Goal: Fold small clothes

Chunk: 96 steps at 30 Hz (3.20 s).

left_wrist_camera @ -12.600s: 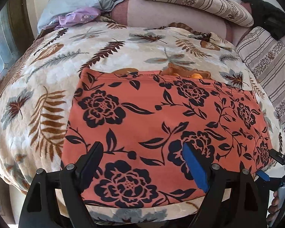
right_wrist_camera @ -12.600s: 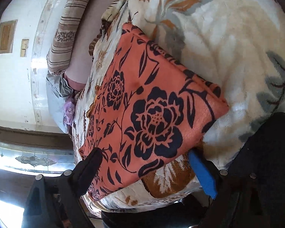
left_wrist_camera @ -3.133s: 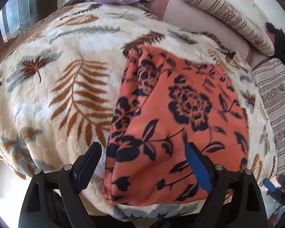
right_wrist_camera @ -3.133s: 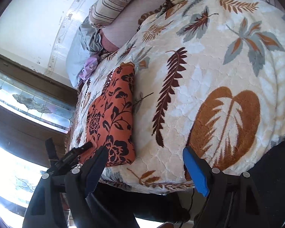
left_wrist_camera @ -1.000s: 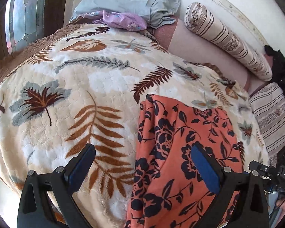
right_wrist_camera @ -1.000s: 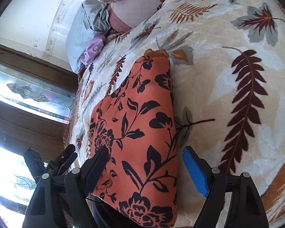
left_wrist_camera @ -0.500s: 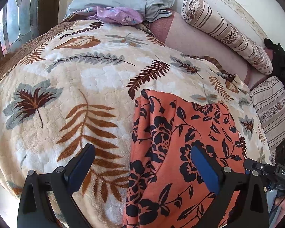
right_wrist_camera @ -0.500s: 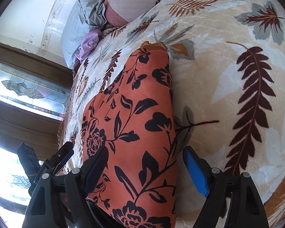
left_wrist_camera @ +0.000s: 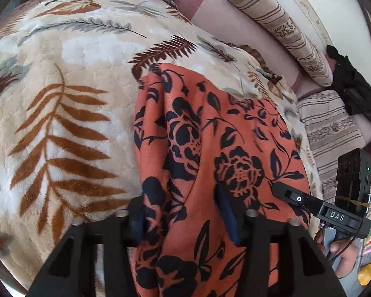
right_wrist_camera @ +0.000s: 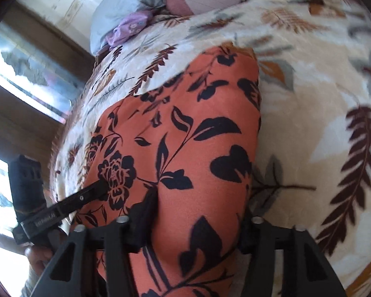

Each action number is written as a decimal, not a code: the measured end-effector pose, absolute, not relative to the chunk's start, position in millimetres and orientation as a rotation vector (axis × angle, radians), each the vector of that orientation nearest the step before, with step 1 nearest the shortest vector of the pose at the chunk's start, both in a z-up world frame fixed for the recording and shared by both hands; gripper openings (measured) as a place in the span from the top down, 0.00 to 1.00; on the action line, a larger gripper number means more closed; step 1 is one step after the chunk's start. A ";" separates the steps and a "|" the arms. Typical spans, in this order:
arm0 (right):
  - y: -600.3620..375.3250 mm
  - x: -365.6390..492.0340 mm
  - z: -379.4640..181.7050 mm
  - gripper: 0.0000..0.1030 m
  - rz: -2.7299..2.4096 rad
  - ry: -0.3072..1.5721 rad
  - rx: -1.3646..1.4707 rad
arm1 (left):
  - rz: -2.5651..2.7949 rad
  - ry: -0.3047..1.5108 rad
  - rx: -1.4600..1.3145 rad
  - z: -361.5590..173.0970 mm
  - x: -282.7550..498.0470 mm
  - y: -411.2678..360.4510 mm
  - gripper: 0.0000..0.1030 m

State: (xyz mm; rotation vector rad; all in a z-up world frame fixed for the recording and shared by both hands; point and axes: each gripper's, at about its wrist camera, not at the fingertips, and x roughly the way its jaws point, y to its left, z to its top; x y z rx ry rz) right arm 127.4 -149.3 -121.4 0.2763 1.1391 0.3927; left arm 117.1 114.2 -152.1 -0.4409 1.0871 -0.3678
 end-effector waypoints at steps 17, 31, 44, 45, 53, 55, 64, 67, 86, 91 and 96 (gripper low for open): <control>-300.4 192.0 -109.1 0.31 0.109 1.115 0.399 | -0.284 1.150 -0.246 -143.9 207.0 -10.0 0.24; -263.4 171.0 -106.7 0.19 0.317 0.979 0.454 | -0.181 1.058 -0.141 -123.9 165.5 11.0 0.23; -282.1 218.4 -124.0 0.12 0.188 1.068 0.533 | -0.182 1.037 -0.155 -112.0 154.2 13.9 0.23; -286.4 216.8 -127.3 0.13 0.185 1.054 0.551 | -0.182 1.043 -0.154 -111.6 153.3 14.8 0.23; -250.1 141.0 -71.7 0.13 0.315 0.924 0.458 | -0.161 1.016 -0.159 -99.3 133.2 20.4 0.23; -240.1 135.8 -97.7 0.13 0.312 1.004 0.415 | -0.170 1.004 -0.161 -93.4 123.5 18.9 0.23; -242.9 76.9 -54.5 0.12 0.220 0.859 0.371 | -0.113 0.878 -0.130 -66.4 72.6 17.6 0.15; -244.1 40.9 -59.8 0.04 0.123 0.859 0.303 | -0.101 0.868 -0.050 -62.7 66.6 0.6 0.02; -246.1 7.1 -26.3 0.00 -0.032 0.857 -0.005 | -0.130 0.837 0.064 -29.1 62.6 -65.1 0.02; -246.9 12.7 -17.4 0.00 -0.056 0.838 -0.014 | -0.107 0.817 0.088 -29.4 66.0 -68.5 0.02; -247.4 21.2 -11.3 0.00 -0.068 0.833 -0.039 | -0.112 0.808 0.082 -29.7 69.2 -69.3 0.02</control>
